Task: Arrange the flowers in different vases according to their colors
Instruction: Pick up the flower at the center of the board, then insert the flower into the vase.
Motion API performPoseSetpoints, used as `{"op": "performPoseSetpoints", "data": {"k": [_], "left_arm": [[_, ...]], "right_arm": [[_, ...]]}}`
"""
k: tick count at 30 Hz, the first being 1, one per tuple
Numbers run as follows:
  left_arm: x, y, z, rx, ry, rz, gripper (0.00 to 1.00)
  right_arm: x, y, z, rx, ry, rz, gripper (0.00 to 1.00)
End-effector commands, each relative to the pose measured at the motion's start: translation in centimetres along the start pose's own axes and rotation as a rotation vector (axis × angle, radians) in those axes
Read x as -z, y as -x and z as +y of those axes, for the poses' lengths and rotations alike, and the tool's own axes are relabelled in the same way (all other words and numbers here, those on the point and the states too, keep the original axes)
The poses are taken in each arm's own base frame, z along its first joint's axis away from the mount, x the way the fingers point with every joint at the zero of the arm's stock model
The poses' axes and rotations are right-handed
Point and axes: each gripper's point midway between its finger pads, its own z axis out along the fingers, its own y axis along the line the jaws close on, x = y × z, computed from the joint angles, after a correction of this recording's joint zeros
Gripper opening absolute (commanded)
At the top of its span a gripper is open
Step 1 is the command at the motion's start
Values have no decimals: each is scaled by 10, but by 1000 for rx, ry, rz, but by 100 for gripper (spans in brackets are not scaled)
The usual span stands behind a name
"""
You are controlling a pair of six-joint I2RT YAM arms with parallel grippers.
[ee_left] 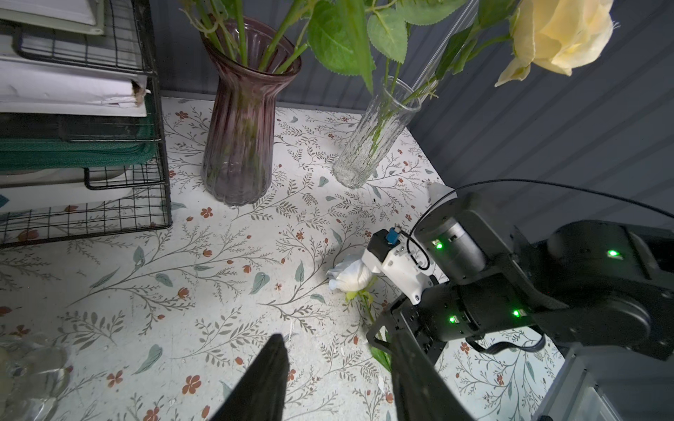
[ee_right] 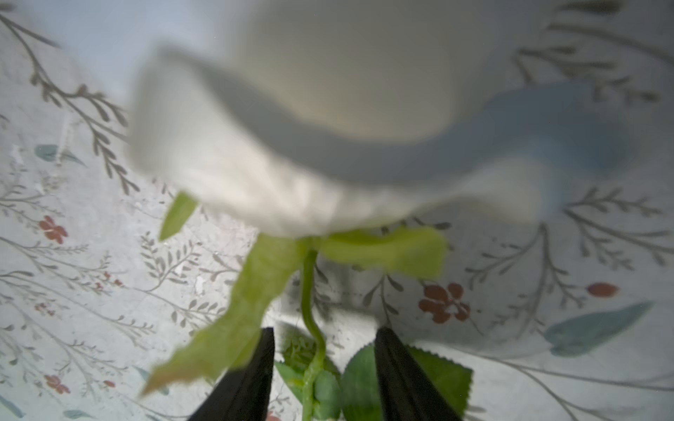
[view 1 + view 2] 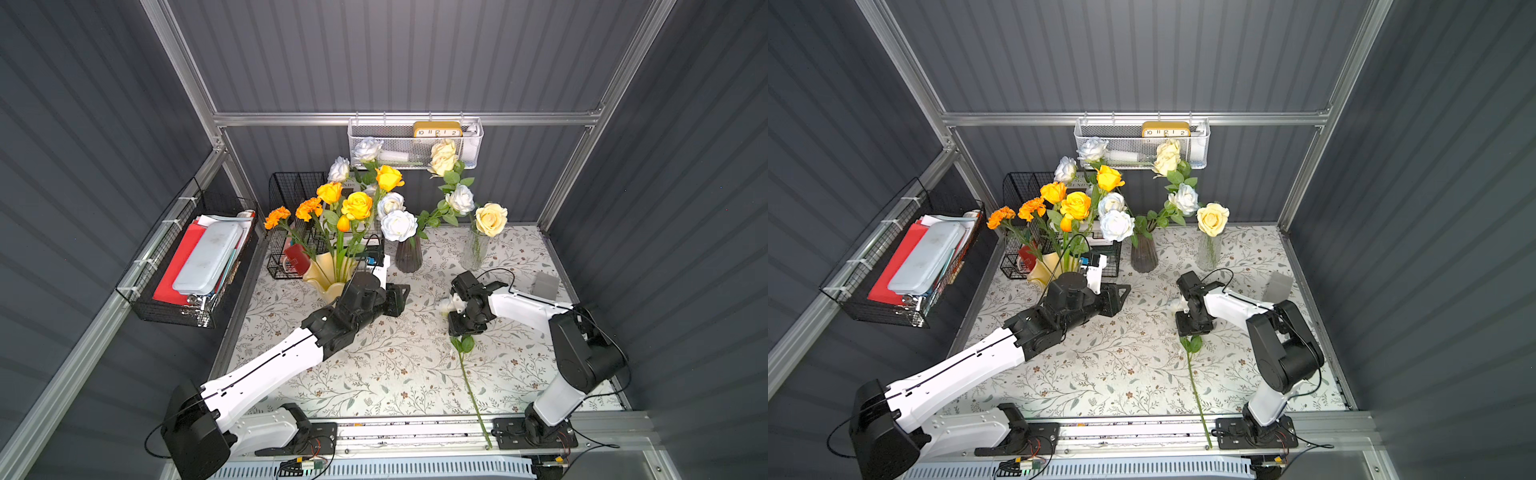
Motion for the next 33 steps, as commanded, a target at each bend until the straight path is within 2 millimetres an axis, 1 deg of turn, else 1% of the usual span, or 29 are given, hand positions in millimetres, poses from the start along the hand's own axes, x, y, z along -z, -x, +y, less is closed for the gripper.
{"op": "performPoseSetpoints", "data": {"k": [1, 2, 3, 4, 5, 6, 8, 11, 13, 14, 16, 17, 19, 21, 23, 27, 28, 29, 30, 33], "left_arm": [[8, 5, 5, -4, 12, -30, 49], [9, 5, 5, -6, 15, -31, 49], [10, 5, 7, -5, 19, -33, 49], [11, 6, 7, -7, 22, -37, 49], [11, 6, 8, -9, 25, -40, 49], [13, 8, 9, -9, 31, -48, 49], [13, 8, 10, -16, 34, -48, 49], [15, 10, 10, -21, 37, -46, 49], [19, 12, 8, -23, 29, -53, 49], [21, 13, 8, -22, 28, -58, 49], [26, 16, 9, -23, 31, -77, 49], [29, 18, 11, -20, 40, -87, 49], [33, 20, 16, -13, 65, -108, 50], [33, 18, 18, -10, 69, -105, 51], [28, 12, 18, -3, 61, -84, 52], [18, -8, 19, 36, 29, -46, 53], [15, -13, 16, 50, 2, -38, 53], [12, -20, 12, 61, -33, -19, 54], [8, -29, 9, 71, -65, 4, 55], [-1, -48, 8, 115, -107, 31, 56]], "right_arm": [[-4, 5, 9, 12, -14, 10, 43], [-4, 7, 10, 18, -19, 12, 36], [-3, 9, 7, 18, -42, 8, 24], [1, 14, 5, 16, -64, -5, 14], [7, 19, 4, 19, -80, -25, 5], [17, 28, 4, 33, -90, -58, 0], [45, 45, 8, 55, -104, -122, 0], [111, 68, 21, 95, -86, -268, 0], [165, 75, 32, 124, -54, -378, 0], [187, 74, 35, 135, -41, -416, 0], [241, 72, 41, 154, -12, -522, 0], [264, 73, 43, 157, 2, -587, 0], [320, 75, 49, 160, 45, -759, 0], [376, 77, 56, 167, 97, -924, 0], [420, 82, 64, 190, 129, -1046, 0], [495, 101, 77, 226, 168, -1371, 0], [510, 104, 81, 244, 177, -1440, 0], [530, 107, 86, 261, 184, -1545, 0], [544, 110, 89, 271, 183, -1618, 0], [569, 122, 102, 337, 134, -1772, 0]]}}
